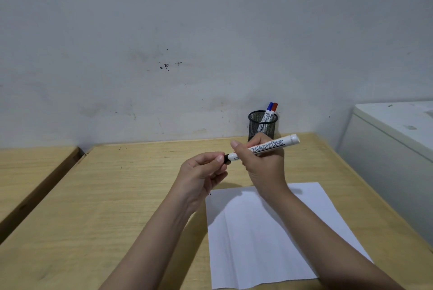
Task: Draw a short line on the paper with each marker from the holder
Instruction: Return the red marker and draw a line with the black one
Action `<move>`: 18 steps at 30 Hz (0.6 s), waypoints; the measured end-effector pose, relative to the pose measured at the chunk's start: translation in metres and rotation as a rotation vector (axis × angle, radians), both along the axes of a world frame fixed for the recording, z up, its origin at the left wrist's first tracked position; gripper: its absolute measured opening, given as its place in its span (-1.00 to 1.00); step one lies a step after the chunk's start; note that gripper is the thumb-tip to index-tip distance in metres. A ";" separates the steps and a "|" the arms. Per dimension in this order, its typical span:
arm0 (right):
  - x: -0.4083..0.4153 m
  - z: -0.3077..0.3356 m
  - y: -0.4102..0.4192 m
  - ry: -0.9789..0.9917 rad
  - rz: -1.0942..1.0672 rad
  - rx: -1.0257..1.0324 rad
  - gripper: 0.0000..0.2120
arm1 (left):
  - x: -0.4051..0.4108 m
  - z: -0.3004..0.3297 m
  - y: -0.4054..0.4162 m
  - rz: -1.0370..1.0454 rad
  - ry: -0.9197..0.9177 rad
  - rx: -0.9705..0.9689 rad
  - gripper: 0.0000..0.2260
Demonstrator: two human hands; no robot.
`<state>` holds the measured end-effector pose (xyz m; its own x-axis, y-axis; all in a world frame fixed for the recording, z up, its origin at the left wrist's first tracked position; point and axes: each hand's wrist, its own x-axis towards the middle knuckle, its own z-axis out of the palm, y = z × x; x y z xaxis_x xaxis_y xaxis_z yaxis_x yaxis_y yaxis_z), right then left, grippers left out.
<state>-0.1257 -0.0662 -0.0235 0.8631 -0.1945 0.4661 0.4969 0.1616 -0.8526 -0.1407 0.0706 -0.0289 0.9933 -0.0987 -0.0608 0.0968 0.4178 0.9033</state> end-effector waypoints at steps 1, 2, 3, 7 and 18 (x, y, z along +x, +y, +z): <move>-0.001 0.003 0.000 0.035 0.019 -0.005 -0.71 | 0.000 0.000 -0.001 0.026 0.009 -0.023 -0.92; -0.002 0.006 0.000 0.107 0.035 -0.016 -0.73 | 0.000 0.000 -0.002 0.061 0.016 -0.047 -0.93; -0.002 0.006 -0.001 0.199 0.043 -0.040 -0.68 | 0.001 0.001 -0.002 0.100 0.018 -0.064 -0.94; -0.003 0.001 -0.011 0.298 0.008 -0.213 -0.60 | 0.004 0.000 0.004 0.308 -0.058 0.075 -0.95; 0.027 0.010 -0.042 -0.416 -0.113 -0.905 -0.83 | 0.022 0.019 -0.016 0.336 -0.296 0.355 -0.89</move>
<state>-0.0989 -0.1080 -0.0135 0.5959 0.3118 0.7401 0.7561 -0.5284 -0.3862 -0.1190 0.0547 -0.0104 0.9463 0.2006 0.2534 -0.2678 0.0474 0.9623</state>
